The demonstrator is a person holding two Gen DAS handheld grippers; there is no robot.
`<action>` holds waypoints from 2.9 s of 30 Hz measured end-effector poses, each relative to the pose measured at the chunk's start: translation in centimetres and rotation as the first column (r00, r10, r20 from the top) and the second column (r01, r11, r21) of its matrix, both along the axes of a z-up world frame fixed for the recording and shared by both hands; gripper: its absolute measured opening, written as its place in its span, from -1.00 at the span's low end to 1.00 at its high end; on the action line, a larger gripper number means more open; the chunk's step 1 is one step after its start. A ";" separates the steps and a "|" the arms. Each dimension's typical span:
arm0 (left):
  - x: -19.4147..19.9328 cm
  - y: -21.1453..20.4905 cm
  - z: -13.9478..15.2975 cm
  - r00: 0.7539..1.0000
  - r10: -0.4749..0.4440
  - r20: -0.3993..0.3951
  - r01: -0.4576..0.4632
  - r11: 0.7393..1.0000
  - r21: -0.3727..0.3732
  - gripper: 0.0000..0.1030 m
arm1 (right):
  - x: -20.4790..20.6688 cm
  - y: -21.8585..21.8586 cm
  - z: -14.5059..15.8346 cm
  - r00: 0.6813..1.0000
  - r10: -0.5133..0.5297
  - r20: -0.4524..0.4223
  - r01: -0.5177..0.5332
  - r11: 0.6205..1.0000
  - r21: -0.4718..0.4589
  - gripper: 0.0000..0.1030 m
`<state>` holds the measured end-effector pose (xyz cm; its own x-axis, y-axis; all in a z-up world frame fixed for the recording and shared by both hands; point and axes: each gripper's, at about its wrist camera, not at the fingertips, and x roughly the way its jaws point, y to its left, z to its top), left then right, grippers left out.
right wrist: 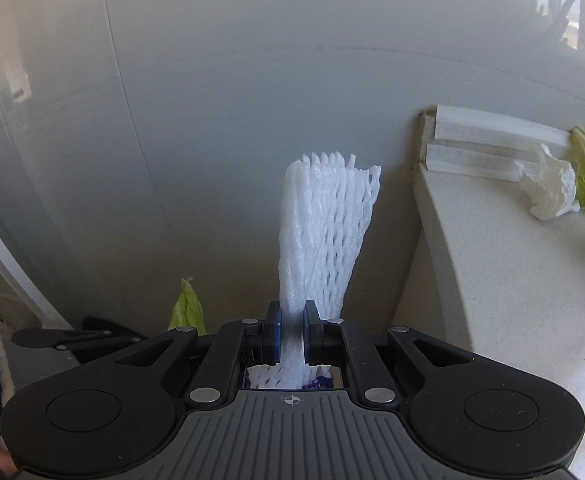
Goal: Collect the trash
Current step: 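Lift and carry the cabbage leaf and foam net down over the wastebasket, then open the right tool to drop the foam net while the left tool releases the cabbage leaf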
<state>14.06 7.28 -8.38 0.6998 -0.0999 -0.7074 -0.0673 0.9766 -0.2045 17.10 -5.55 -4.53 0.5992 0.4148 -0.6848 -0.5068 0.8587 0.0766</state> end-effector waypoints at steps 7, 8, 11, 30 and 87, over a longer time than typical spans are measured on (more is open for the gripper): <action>1.4 -0.6 -2.8 0.997 0.008 -0.075 -0.007 1.000 0.014 -0.85 | -0.2 1.9 -3.3 0.999 0.006 -0.038 -0.010 0.994 -0.109 -0.82; 1.9 -0.8 -3.3 0.996 0.007 -0.085 -0.006 1.000 0.011 -0.85 | 0.0 2.2 -3.9 0.999 0.007 -0.043 -0.012 0.993 -0.116 -0.82; 3.7 -1.4 -4.6 0.993 0.008 -0.116 -0.009 1.000 -0.003 -0.85 | 0.1 2.8 -5.1 0.998 0.014 -0.061 -0.022 0.992 -0.125 -0.82; 10.4 -3.6 -10.6 0.972 0.034 -0.231 -0.018 0.997 0.071 -0.85 | 3.0 5.3 -11.6 0.974 -0.029 -0.226 -0.018 0.979 -0.204 -0.82; 8.2 -1.5 -9.4 0.967 0.054 -0.250 -0.030 0.995 0.098 0.40 | 3.6 5.6 -11.6 0.963 -0.052 -0.265 0.011 0.988 -0.152 0.05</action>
